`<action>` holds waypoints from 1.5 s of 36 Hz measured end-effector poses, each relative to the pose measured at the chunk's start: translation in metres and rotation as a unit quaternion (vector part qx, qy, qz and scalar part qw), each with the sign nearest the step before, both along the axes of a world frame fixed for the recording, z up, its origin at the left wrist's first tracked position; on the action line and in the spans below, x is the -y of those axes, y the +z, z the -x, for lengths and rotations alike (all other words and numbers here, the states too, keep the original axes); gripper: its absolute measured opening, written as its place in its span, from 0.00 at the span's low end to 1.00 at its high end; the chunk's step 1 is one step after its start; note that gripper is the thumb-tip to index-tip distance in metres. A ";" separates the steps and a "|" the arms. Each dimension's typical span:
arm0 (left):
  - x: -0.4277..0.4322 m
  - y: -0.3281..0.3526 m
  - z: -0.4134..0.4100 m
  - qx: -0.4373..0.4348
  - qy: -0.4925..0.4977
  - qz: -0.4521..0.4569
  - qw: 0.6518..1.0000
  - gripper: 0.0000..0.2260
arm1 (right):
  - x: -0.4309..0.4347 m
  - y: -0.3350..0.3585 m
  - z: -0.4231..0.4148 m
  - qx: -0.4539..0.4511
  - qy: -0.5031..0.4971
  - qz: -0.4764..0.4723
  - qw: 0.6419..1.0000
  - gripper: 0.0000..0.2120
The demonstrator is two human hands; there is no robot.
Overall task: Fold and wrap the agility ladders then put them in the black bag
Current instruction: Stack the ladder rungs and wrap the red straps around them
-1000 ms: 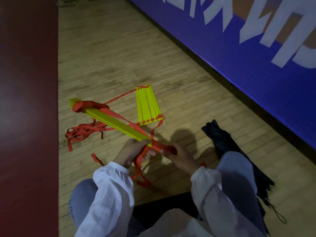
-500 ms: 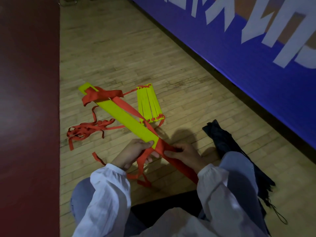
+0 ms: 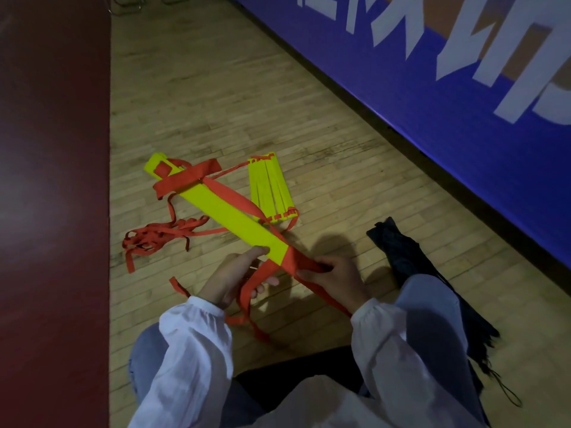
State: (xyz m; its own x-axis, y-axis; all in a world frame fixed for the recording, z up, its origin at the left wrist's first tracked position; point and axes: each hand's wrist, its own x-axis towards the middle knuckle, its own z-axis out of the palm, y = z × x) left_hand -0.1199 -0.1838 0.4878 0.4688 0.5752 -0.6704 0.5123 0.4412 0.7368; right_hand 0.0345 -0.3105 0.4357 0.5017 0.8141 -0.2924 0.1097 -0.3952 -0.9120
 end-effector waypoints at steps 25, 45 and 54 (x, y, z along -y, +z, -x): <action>0.016 0.001 -0.010 -0.038 0.045 -0.102 0.993 0.27 | -0.002 0.009 -0.002 -0.010 0.084 0.053 0.995 0.16; 0.009 -0.001 0.003 0.065 -0.050 0.032 0.996 0.12 | 0.001 0.005 -0.002 -0.133 0.060 0.045 0.988 0.23; 0.004 -0.006 -0.001 0.030 -0.044 0.029 0.998 0.10 | -0.003 -0.008 0.001 -0.076 0.052 0.040 0.995 0.06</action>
